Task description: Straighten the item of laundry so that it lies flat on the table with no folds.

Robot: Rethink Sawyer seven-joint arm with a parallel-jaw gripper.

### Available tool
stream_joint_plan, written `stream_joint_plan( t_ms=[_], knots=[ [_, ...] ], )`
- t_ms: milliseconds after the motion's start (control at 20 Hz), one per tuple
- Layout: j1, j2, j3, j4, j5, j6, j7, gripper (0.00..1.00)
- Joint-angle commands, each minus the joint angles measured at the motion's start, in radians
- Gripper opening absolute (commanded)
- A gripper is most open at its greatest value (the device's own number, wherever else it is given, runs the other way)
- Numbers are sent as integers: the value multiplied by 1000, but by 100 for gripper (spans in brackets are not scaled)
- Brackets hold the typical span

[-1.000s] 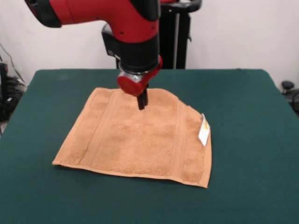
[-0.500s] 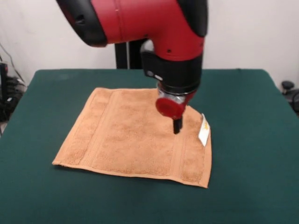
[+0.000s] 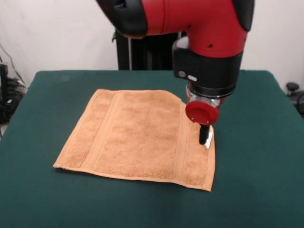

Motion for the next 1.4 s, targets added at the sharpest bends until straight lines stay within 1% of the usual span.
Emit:
stream_joint_plan(
  t_ms=[50, 350, 550, 800, 1000, 1050, 1200, 1250, 1300, 1350, 1400],
  knots=[
    [46, -51, -66, 35, -18, 13, 105, 0],
    [23, -76, -69, 122, -9, -19, 89, 0],
    [37, -93, -86, 143, 7, 12, 117, 0],
    [61, -83, -116, 143, 26, 32, 168, 0],
    [67, -83, -123, 174, 23, -51, 184, 0],
    [65, -85, -119, 193, 20, -86, 191, 0],
    [73, -101, -124, 238, 20, -121, 210, 0],
    [70, -112, -120, 267, 23, -133, 202, 0],
    [67, -119, -117, 287, 29, -130, 189, 0],
    [65, -126, -117, 303, 42, -95, 171, 0],
    [73, -133, -129, 305, 51, -70, 182, 0]
  ],
)
